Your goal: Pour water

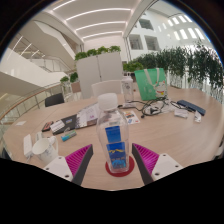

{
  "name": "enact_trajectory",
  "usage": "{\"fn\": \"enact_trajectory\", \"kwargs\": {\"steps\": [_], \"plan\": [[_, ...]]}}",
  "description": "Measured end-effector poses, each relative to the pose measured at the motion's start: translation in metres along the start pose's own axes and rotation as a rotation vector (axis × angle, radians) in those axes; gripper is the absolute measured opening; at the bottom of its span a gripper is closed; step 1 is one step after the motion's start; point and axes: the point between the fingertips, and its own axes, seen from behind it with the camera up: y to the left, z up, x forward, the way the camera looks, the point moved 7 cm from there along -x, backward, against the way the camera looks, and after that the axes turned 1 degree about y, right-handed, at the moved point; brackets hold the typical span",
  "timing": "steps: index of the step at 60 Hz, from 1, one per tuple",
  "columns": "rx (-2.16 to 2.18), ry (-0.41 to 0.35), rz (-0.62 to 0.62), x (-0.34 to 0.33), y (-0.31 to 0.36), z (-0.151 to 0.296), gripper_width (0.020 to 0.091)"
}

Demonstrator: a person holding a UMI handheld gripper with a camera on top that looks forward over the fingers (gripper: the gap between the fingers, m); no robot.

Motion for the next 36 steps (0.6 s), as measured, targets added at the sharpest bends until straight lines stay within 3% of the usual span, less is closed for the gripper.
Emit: {"fn": "enact_trajectory", "kwargs": {"steps": [5,23,36], "plan": [[-0.016,0.031,-0.043,-0.045,0.005,-0.006,0.0829],[-0.051,0.039,-0.127,-0.241,0.077,-0.011,0.0833],[-0.112,0.067,-0.151,-0.334,0.109,-0.011,0.0833]]}}
